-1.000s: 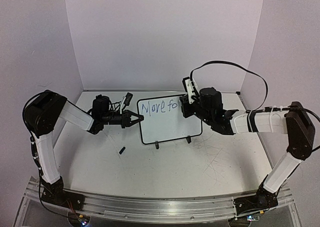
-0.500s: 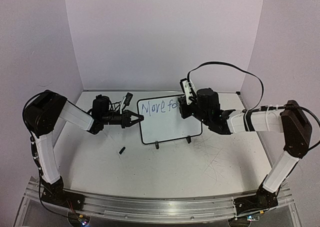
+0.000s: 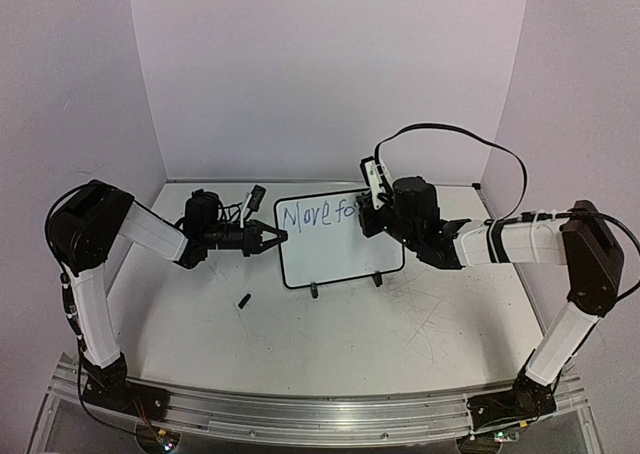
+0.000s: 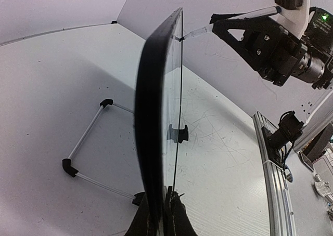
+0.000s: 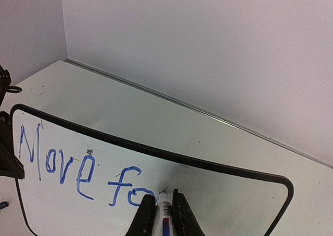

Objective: Write a sentence on the whiteboard
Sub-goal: Write on the whiteboard with the whiteboard marker without the cap.

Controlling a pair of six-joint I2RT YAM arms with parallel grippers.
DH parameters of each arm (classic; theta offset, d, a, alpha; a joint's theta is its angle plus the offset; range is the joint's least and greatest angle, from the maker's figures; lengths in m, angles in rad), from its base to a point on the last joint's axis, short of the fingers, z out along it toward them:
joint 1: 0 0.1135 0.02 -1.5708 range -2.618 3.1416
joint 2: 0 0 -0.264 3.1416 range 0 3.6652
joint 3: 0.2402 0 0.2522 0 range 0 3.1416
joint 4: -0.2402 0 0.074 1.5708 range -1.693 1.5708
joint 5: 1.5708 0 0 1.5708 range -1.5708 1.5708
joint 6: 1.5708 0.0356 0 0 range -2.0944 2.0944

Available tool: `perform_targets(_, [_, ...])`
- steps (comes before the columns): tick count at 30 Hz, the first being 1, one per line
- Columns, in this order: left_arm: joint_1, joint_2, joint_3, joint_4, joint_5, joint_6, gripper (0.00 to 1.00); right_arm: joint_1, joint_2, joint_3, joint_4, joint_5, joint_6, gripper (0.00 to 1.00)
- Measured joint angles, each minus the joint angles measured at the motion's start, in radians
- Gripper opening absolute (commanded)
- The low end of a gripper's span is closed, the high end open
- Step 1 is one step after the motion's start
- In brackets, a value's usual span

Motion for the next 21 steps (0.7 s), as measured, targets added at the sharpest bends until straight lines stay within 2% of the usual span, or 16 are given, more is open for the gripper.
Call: perform_targets(21, [0.0, 0.0, 0.002, -0.002, -0.001, -0.001, 0.0, 0.012, 0.0, -0.042, -0.008, -0.001, 0.046, 0.0])
